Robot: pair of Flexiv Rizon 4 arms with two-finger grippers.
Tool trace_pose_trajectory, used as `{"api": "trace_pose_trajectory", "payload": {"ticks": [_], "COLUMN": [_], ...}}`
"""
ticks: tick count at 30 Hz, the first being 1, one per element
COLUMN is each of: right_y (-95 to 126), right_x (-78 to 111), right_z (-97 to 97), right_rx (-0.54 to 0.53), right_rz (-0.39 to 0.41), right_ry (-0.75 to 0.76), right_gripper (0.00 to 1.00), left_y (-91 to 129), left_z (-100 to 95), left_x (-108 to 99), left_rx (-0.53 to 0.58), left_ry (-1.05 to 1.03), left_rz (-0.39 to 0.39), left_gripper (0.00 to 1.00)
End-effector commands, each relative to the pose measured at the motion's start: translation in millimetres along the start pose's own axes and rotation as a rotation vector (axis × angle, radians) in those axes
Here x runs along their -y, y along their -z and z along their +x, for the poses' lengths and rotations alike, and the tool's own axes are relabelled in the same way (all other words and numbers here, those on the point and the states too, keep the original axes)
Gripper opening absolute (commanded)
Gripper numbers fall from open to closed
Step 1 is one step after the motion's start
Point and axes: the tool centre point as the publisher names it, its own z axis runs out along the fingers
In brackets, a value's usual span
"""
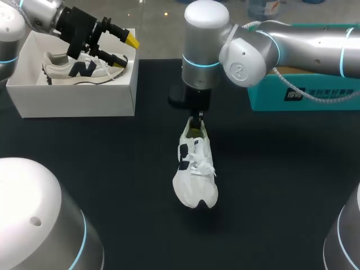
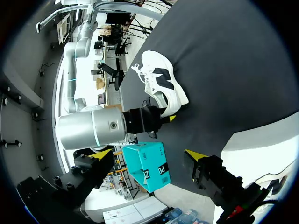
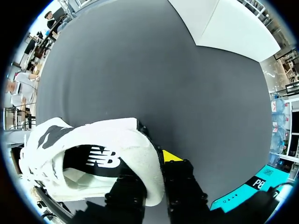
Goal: Take the shoe out of the shoebox, open the shoe tongue, remove and reinsert the insole, then place the shoe into the shoebox
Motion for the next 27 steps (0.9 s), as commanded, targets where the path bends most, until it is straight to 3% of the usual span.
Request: {"api": "trace_pose_trajectory", "payload": {"ticks": [1,13,17,27], "right_y": [15.3,103.6,135.9,215.0], "right_x": [7.0,27.1,35.4,51.1], "right_z": [8.0,8.3,3.0,-18.4], "right_rx": [0.013,0.048,0.068,0.110], "right_rz": [-0.018,0.016,0.062,0.071], "right_ry": [0.000,0.046,0.041,0.062], "right_gripper": [0.00,0.00,0.00,0.00], "left_y": [0.5,0.5,0.5,0.5], "left_z": [0.0,0.0,0.0,0.0], "left_x": [-0.8,-0.8,-0.8,-0.8], "left_rx": [-0.002,-0.002,-0.002,-0.002], "left_ry": [-0.001,-0.001,-0.001,-0.001], "left_rz": [0.003,0.003,0.003,0.003], "left_gripper": [1.00,1.00,1.00,1.00]}}
